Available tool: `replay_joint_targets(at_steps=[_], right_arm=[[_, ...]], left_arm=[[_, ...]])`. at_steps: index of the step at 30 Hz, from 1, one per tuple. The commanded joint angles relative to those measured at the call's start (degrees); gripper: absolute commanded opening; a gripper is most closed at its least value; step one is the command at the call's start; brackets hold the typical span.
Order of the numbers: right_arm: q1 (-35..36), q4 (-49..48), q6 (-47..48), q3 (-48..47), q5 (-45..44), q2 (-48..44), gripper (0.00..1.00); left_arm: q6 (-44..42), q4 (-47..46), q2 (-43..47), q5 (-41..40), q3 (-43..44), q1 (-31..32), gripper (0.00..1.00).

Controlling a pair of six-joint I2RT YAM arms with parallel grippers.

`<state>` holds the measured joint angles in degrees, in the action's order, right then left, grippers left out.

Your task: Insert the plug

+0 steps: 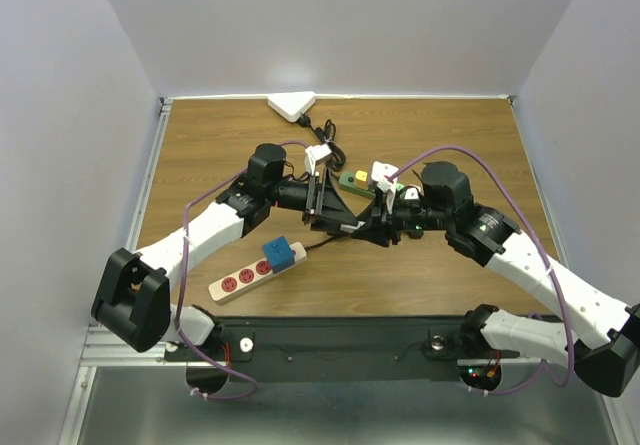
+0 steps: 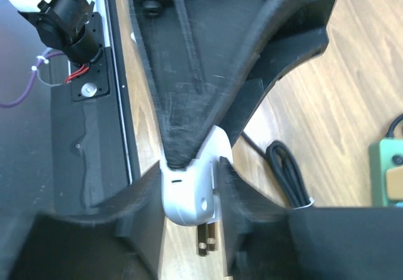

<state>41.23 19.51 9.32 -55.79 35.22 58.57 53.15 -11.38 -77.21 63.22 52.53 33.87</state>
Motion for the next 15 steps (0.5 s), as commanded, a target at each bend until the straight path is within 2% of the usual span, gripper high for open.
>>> replay_joint_targets(at_steps=[1, 2, 4, 5, 6, 7, 8, 10, 11, 14, 15], right_arm=[[0.6, -1.0, 0.0, -3.9, -0.2, 0.8, 0.22], [0.8, -1.2, -0.1, -3.9, -0.2, 1.0, 0.16], [0.8, -1.7, -0.2, -3.8, -0.3, 1.1, 0.12], [0.8, -1.9, -0.2, -3.7, -0.2, 1.0, 0.04], [0.8, -2.1, -0.4, -3.6, -0.3, 0.9, 0.0], [0.8, -2.7, -0.4, -3.3, -0.4, 0.6, 0.01], [0.9, -2.8, -0.5, -3.1, -0.8, 0.6, 0.0], [0.9, -3.0, -1.3, -2.8, -3.0, 0.4, 0.0], [0.9, -3.2, -1.8, -2.7, -4.1, 0.3, 0.01], [0.8, -3.2, -4.7, -2.6, -9.4, 0.1, 0.01], [0.8, -3.5, -6.1, -2.5, -11.6, 0.1, 0.01]], left_arm=[[-0.9, -3.4, 1.6, 3.8, 1.7, 0.0, 0.0], [-0.9, -3.4, 1.7, 3.9, 1.4, 0.0, 0.02], [-0.9, -3.5, 2.2, 3.9, 0.5, 0.0, 0.08], [-0.9, -3.7, 2.3, 3.9, 0.3, 0.0, 0.13], [-0.8, -4.2, 2.7, 3.9, 0.0, 0.0, 0.19], [-0.8, -4.6, 2.9, 3.8, -0.1, 0.0, 0.25], [-0.7, -5.1, 3.1, 3.7, -0.2, 0.0, 0.39], [-0.3, -7.3, 4.1, 2.5, -0.4, -0.1, 0.51], [0.1, -8.3, 4.3, 1.8, -0.6, -0.1, 0.62], [1.0, -13.1, 6.1, -2.5, -2.1, -0.6, 0.79], [1.3, -15.0, 7.0, -5.1, -3.1, -1.1, 0.89]])
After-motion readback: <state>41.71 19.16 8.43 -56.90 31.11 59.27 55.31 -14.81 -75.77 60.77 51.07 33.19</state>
